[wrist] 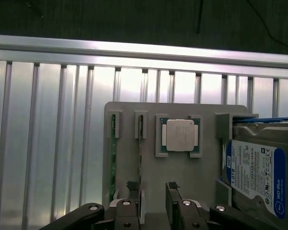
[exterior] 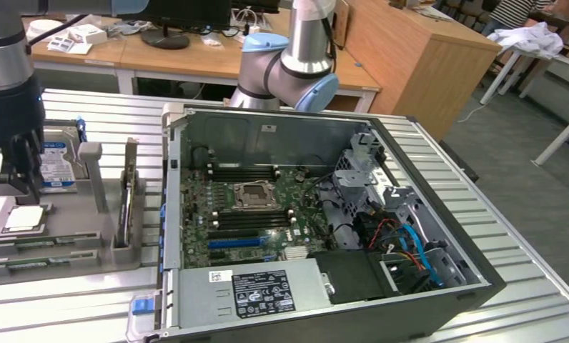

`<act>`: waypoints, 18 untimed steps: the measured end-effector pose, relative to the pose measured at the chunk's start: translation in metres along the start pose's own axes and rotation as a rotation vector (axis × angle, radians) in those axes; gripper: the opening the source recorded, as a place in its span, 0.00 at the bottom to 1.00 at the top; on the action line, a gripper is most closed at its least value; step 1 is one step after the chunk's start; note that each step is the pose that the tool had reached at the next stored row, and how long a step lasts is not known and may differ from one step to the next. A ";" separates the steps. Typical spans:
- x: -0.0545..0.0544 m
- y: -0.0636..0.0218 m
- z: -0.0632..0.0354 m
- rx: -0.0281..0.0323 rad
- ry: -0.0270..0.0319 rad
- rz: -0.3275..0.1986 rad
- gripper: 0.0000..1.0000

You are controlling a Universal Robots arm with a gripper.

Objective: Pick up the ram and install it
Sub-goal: 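Pick up the ram and move it above insertion slot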

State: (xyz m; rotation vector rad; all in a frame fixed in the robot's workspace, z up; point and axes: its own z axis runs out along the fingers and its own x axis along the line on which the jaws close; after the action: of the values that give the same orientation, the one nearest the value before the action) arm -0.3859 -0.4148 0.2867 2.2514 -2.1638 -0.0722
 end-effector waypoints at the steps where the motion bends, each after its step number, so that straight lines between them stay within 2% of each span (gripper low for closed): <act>1: 0.000 -0.0001 0.0011 0.0000 0.0000 0.000 0.36; 18: 0.000 -0.0008 0.0179 0.0000 0.0000 0.000 0.36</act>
State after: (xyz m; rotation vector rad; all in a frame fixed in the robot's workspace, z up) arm -0.3859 -0.4148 0.2688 2.2515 -2.1638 -0.0722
